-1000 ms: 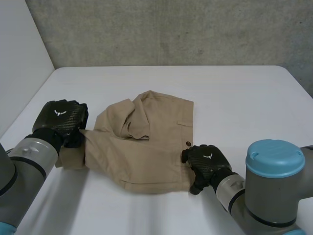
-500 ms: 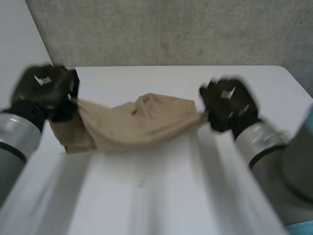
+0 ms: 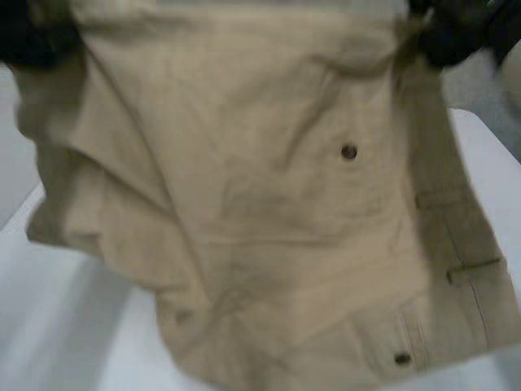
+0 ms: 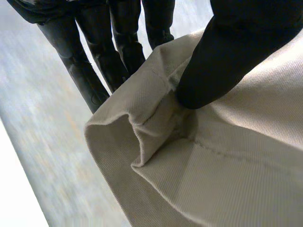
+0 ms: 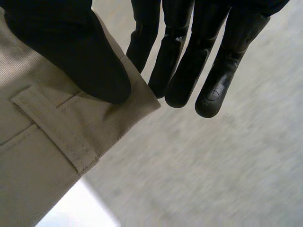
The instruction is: Fold the shorts.
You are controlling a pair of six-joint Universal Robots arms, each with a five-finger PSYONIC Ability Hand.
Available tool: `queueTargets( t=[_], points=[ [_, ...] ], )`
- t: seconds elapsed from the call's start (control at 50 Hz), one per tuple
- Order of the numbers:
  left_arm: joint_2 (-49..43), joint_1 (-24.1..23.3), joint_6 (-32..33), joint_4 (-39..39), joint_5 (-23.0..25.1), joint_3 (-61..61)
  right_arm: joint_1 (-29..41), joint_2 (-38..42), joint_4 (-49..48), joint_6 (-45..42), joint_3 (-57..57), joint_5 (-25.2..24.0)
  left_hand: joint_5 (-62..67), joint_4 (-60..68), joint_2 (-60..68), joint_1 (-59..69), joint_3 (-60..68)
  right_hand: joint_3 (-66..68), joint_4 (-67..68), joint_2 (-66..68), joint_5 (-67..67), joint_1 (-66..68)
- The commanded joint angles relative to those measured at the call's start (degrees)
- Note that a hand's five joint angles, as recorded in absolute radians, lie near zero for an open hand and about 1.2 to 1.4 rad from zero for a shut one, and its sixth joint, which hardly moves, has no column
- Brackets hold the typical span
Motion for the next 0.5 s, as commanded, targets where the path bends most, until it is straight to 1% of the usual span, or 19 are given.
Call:
queueTargets(
  t=[0.02, 0.04, 0.1, 0.12, 0.14, 0.18, 0.2, 0.22, 0.28, 0.3, 0.32, 0.34, 0.36, 0.38, 0.42, 0.46, 0.5],
  points=[
    [-15.8, 0.0, 0.5, 1.5, -0.1, -4.9, -0.4, 9.3, -0.9, 0.3, 4.7, 0.1, 14.3, 11.0, 11.3, 15.0, 11.7, 12.3, 11.8, 12.6, 13.0, 25.5],
    [-19.1, 0.5, 0.5, 1.8, -0.1, -4.5, -0.5, 11.5, -1.5, 0.5, 4.7, 0.1, 14.3, 11.0, 11.3, 15.0, 11.7, 12.3, 11.8, 12.6, 13.0, 25.5],
    [-24.3, 0.7, 0.5, 2.9, -0.1, -1.2, -0.4, 15.0, -4.9, 1.1, 4.2, 0.3, 14.3, 11.0, 11.3, 15.0, 11.7, 12.3, 11.8, 12.6, 13.0, 25.5],
    [-25.2, 0.8, 0.5, 3.3, -0.1, 0.3, -0.4, 16.2, -8.6, 1.7, 2.8, 0.3, 14.3, 11.0, 11.3, 15.0, 11.7, 12.3, 11.8, 12.6, 13.0, 25.5],
    [-25.9, 0.8, 0.5, 3.7, -0.1, 1.9, -0.4, 16.2, -8.6, 1.7, 2.8, 0.3, 14.3, 11.0, 11.3, 15.0, 11.7, 12.3, 11.8, 12.6, 13.0, 25.5],
    [-27.1, 0.9, 0.5, 5.1, -0.2, 8.6, -0.4, 16.8, -12.6, 2.0, -0.2, 0.8, 14.3, 11.0, 11.3, 15.0, 11.7, 12.3, 11.8, 12.6, 13.0, 25.5],
    [-26.9, 0.9, 0.4, 5.6, -0.3, 10.7, -0.4, 16.6, -14.8, 2.1, -2.9, 1.7, 14.3, 11.0, 11.3, 15.0, 11.7, 12.3, 11.8, 12.6, 13.0, 25.5],
    [-26.5, 0.9, 0.3, 7.2, -0.4, 14.5, -0.4, 16.6, -14.8, 2.1, -3.0, 1.7, 14.3, 11.0, 11.3, 15.0, 11.7, 12.3, 11.8, 12.6, 13.0, 25.5],
    [-25.8, 0.8, 0.1, 10.9, -0.6, 19.8, -0.4, 15.6, -18.9, 2.6, -8.7, 4.0, 14.3, 11.0, 11.3, 15.0, 11.7, 12.3, 11.8, 12.6, 13.0, 25.5],
    [-24.8, 0.7, 0.1, 13.9, -0.8, 22.1, -0.4, 15.2, -19.9, 2.8, -9.9, 4.6, 14.3, 11.0, 11.3, 15.0, 11.7, 12.3, 11.8, 12.6, 13.0, 25.5],
    [-24.0, 0.8, 0.1, 15.5, -0.9, 23.0, -0.3, 14.0, -22.2, 3.5, -11.7, 5.4, 14.3, 11.0, 11.3, 15.0, 11.7, 12.3, 11.8, 12.6, 13.0, 25.5],
    [-22.9, 0.8, 0.1, 17.2, -1.1, 23.5, -0.3, 14.0, -22.2, 3.5, -11.7, 5.4, 14.3, 11.0, 11.3, 15.0, 11.7, 12.3, 11.8, 12.6, 13.0, 25.5],
    [-21.6, 0.9, 0.1, 18.7, -1.3, 23.8, 0.0, 11.6, -25.0, 3.9, -13.4, 6.1, 14.3, 11.0, 11.3, 15.0, 11.7, 12.3, 11.8, 12.6, 13.0, 25.5],
    [-19.1, 0.9, 0.1, 20.9, -1.6, 23.6, 0.0, 10.8, -25.5, 3.9, -13.8, 6.1, 14.3, 11.0, 11.3, 15.0, 11.7, 12.3, 11.8, 12.6, 13.0, 25.5],
    [-16.4, 0.8, 0.0, 22.4, -1.9, 22.3, 0.2, 9.4, -24.7, 3.6, -13.9, 6.1, 14.3, 11.0, 11.3, 15.0, 11.7, 12.3, 11.8, 12.6, 13.0, 25.5],
    [-15.8, 0.5, 0.0, 22.3, -2.0, 21.4, 0.2, 9.2, -23.2, 3.6, -13.3, 5.8, 14.3, 11.0, 11.3, 15.0, 11.7, 12.3, 11.8, 12.6, 13.0, 25.5],
    [-14.7, 0.2, 0.0, 21.7, -1.8, 16.4, 0.2, 9.2, -21.3, 3.5, -12.5, 5.6, 14.3, 11.0, 11.3, 15.0, 11.7, 12.3, 11.8, 12.6, 13.0, 25.5]
  ],
)
